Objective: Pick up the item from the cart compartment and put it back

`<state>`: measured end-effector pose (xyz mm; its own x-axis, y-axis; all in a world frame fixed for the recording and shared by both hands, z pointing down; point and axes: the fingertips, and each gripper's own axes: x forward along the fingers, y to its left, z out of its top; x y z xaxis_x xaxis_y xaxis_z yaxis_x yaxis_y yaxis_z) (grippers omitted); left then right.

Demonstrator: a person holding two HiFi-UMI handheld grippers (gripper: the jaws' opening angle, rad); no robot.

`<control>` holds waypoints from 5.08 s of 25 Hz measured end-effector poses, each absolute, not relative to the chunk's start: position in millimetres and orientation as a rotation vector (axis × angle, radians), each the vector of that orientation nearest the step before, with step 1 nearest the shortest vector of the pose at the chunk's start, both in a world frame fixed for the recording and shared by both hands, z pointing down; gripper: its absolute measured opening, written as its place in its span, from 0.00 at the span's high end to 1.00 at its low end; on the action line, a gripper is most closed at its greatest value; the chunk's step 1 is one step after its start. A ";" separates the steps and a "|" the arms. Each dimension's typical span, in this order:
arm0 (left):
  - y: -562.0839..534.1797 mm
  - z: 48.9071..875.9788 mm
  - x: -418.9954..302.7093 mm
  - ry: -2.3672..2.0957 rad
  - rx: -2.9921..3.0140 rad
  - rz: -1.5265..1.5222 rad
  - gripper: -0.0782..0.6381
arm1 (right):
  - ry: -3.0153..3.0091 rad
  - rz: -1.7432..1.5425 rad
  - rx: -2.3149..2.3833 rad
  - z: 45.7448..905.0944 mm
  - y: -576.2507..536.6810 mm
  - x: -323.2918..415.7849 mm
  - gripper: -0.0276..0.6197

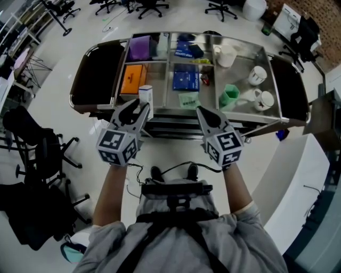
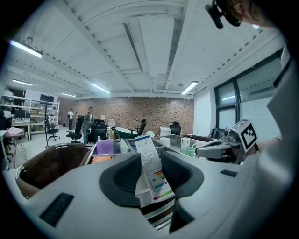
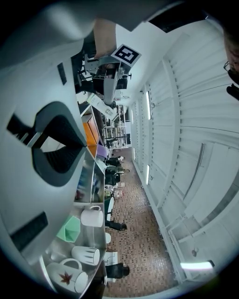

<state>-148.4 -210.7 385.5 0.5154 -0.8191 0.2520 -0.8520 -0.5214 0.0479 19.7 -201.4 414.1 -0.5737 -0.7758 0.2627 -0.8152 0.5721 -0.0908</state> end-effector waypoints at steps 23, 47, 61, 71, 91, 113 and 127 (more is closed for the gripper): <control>-192.8 395.0 -168.1 -1.528 2.535 0.227 0.70 | -2.607 0.315 1.328 419.8 -199.7 20.3 0.94; -260.4 386.6 -150.2 -1.422 2.522 0.336 0.70 | -2.629 0.273 1.291 407.9 -212.5 0.6 0.94; -337.1 425.2 -139.4 -1.317 2.383 0.528 0.70 | -2.652 0.214 1.263 394.0 -225.0 -11.5 0.94; -360.7 462.5 -129.4 -1.250 2.285 0.674 0.70 | -2.648 0.219 1.271 393.9 -228.5 -7.3 0.94; -377.2 508.1 -123.6 -1.216 2.137 0.854 0.70 | -2.637 0.231 1.282 399.1 -230.5 -3.1 0.94; -381.4 508.5 -123.6 -1.278 2.108 0.864 0.62 | -2.640 0.247 1.282 401.8 -230.5 -3.3 0.94; -352.6 446.0 -119.0 -1.314 2.353 0.664 0.88 | -2.607 0.231 1.289 407.9 -229.9 5.9 0.94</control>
